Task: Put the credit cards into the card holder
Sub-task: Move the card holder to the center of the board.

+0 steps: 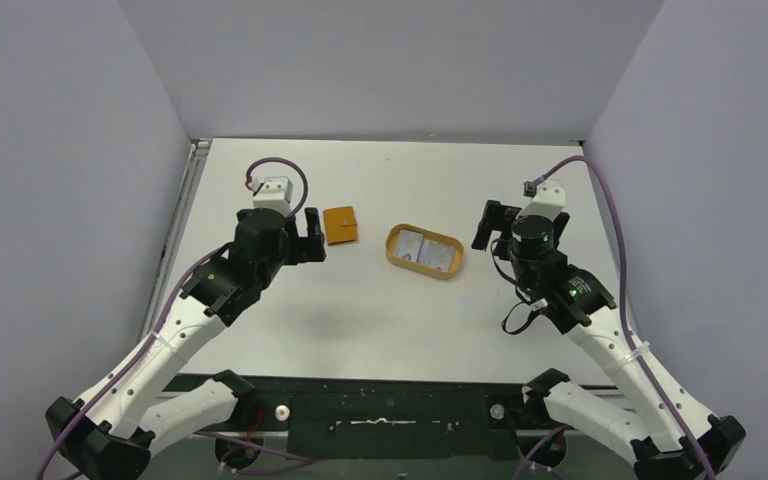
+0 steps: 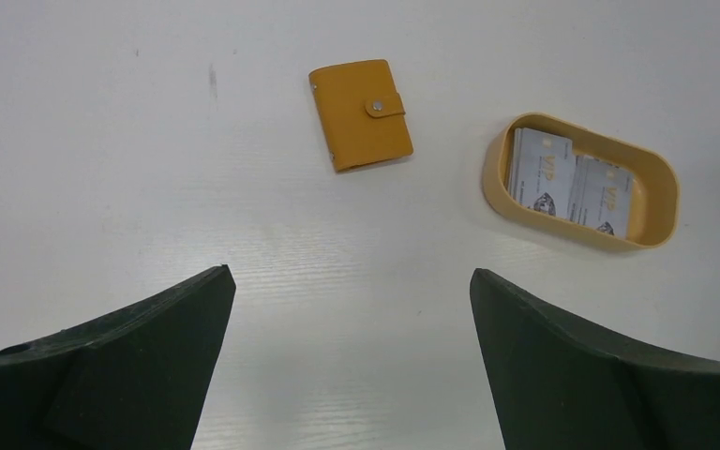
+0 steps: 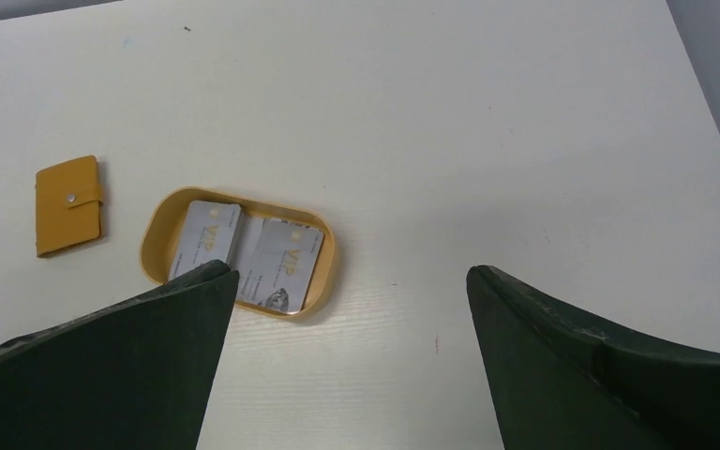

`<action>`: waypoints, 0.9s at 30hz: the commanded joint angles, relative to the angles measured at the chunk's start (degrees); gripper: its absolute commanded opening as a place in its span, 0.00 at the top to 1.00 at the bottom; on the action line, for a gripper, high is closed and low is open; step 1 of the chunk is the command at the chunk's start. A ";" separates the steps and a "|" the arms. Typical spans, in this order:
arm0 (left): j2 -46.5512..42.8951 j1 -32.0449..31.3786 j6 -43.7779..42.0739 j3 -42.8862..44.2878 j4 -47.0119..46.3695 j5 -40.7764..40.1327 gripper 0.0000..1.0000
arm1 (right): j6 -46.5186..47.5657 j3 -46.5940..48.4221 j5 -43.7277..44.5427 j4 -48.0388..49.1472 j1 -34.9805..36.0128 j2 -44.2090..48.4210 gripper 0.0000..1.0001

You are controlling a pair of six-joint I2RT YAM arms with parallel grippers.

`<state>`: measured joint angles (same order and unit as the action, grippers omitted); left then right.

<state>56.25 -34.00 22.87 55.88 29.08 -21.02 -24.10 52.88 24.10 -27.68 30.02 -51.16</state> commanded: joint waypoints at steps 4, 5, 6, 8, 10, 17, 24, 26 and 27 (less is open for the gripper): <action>-3.03 1.00 0.24 -1.86 -5.95 -0.67 0.03 | -0.04 0.09 1.71 2.63 -0.24 0.77 0.00; -2.99 0.96 0.12 -1.97 -6.00 -0.75 0.03 | 0.63 0.11 0.64 2.60 -0.27 0.94 0.00; -2.90 0.95 -0.04 -2.00 -5.86 -0.75 0.03 | 1.08 0.11 -0.38 2.58 -0.30 1.09 0.00; -2.74 0.95 -0.54 -2.09 -5.79 -0.45 0.03 | 1.94 0.20 -1.85 2.53 -0.24 1.44 0.00; -2.61 0.95 -0.86 -2.67 -5.82 -0.32 0.03 | 3.08 0.20 -3.64 2.46 -0.23 1.83 0.00; 7.22 12.77 9.94 2.11 0.26 13.41 0.04 | 3.08 -0.27 -7.69 2.30 -0.18 1.64 0.00; 25.17 21.74 19.92 6.84 -5.14 31.16 0.11 | -0.45 -2.67 -12.03 2.54 -0.11 0.63 0.02; 29.92 22.03 20.98 8.78 -6.83 32.34 0.13 | -1.09 -3.38 -13.06 2.41 0.00 0.70 0.02; 32.03 22.16 21.28 10.06 -7.28 32.54 0.15 | -1.36 -3.71 -13.25 2.30 0.02 0.83 0.02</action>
<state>82.67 -12.27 39.35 60.27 27.09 3.57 -23.42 49.95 13.54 -27.49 30.02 -50.43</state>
